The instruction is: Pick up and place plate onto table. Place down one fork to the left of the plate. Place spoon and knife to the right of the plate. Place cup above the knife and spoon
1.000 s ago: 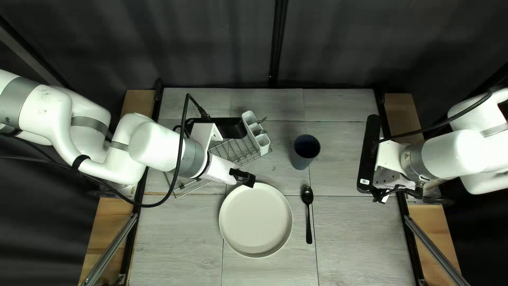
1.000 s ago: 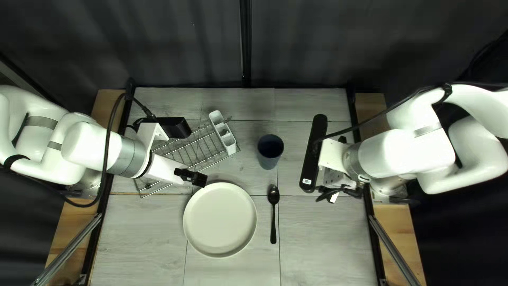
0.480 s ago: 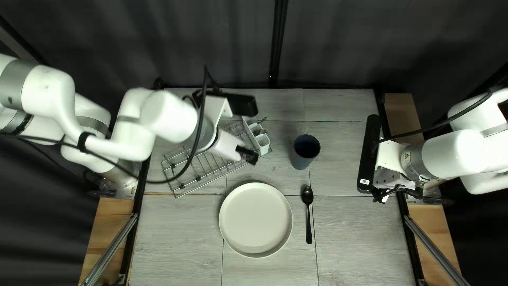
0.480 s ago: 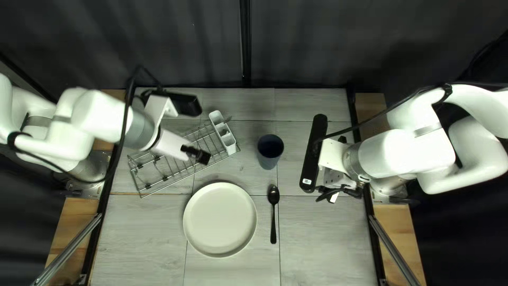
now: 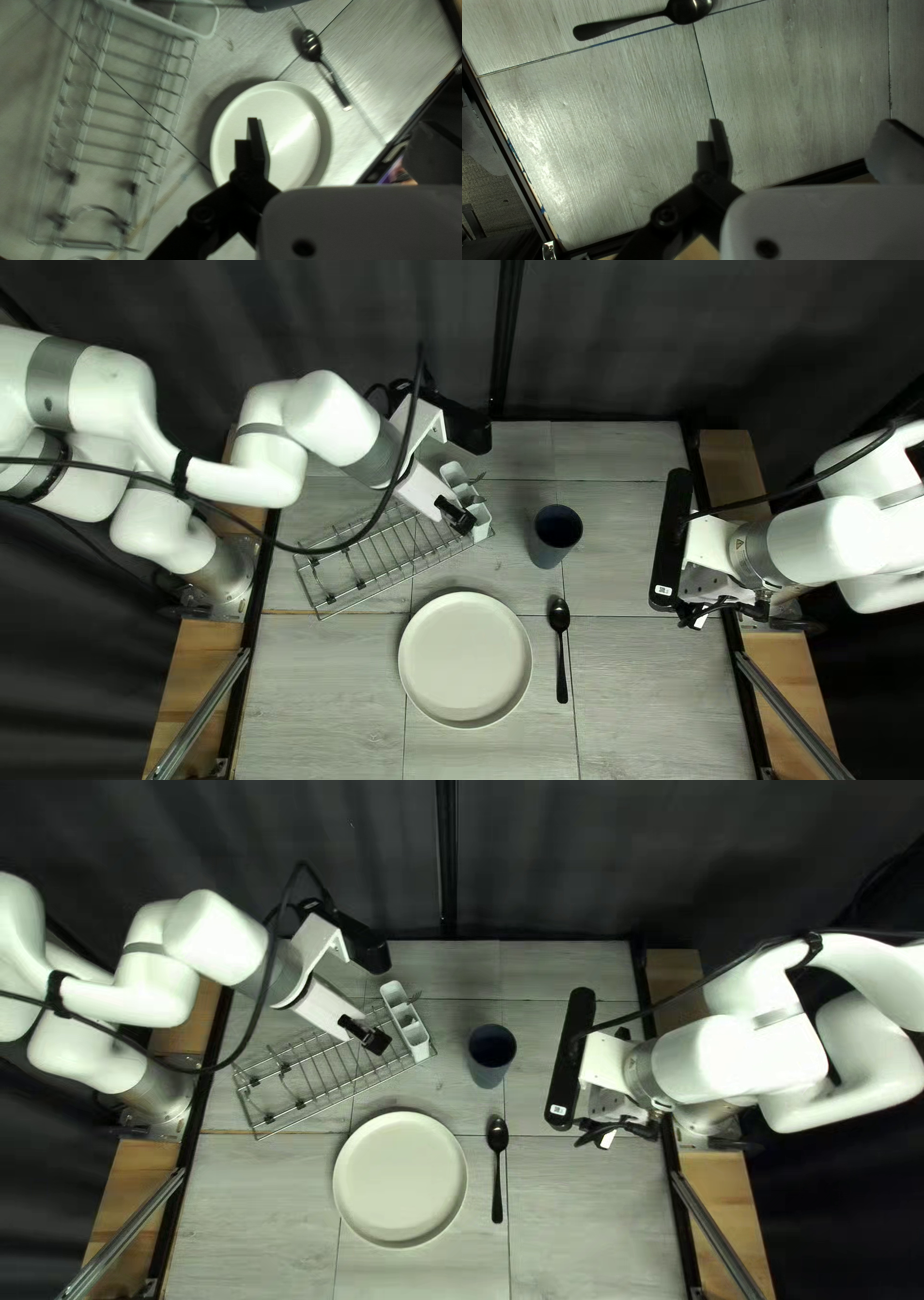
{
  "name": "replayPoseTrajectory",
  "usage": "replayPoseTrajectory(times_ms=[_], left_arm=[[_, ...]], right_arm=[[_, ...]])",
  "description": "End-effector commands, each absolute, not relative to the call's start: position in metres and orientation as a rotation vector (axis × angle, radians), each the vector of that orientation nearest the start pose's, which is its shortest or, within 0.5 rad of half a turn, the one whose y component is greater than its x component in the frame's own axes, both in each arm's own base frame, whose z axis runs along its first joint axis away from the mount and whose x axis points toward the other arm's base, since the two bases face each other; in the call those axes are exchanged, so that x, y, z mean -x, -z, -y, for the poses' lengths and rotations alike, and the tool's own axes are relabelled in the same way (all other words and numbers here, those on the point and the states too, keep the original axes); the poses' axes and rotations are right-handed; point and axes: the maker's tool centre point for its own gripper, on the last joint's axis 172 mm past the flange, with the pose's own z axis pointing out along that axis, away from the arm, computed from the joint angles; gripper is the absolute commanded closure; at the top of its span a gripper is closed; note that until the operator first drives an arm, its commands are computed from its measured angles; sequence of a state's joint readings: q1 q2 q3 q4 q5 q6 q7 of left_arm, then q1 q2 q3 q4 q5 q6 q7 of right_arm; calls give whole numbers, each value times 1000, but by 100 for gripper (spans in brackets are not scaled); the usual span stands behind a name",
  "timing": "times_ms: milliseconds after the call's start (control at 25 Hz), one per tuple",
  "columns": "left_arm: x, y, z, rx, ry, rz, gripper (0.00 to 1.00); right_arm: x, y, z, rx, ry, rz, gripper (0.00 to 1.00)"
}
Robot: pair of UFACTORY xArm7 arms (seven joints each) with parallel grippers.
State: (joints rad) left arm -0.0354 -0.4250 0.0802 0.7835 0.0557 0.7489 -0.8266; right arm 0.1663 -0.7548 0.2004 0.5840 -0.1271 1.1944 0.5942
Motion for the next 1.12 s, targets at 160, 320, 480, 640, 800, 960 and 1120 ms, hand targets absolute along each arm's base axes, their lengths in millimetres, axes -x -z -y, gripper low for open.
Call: replayPoseTrajectory(times_ms=[160,320,480,640,800,960,1120], left_arm=[[-462,-298,-26,2948,704,1313,0],[-461,-308,-48,3029,700,1105,0],[-462,-317,-67,3147,672,582,0],[-460,-322,-67,3153,663,377,0],[-460,-322,-67,3153,663,377,0],[-463,-321,-69,3145,632,360,0],[-486,-312,-57,3067,507,122,0]], right_arm=[[-297,-260,-65,3271,383,-382,0],[-297,-260,-65,3271,383,-382,0],[-297,-260,-65,3271,383,-382,0],[-297,-260,-65,3271,383,-382,0],[-297,-260,-65,3271,383,-382,0],[-297,-260,-65,3271,383,-382,0],[-297,-260,-65,3271,383,-382,0]])
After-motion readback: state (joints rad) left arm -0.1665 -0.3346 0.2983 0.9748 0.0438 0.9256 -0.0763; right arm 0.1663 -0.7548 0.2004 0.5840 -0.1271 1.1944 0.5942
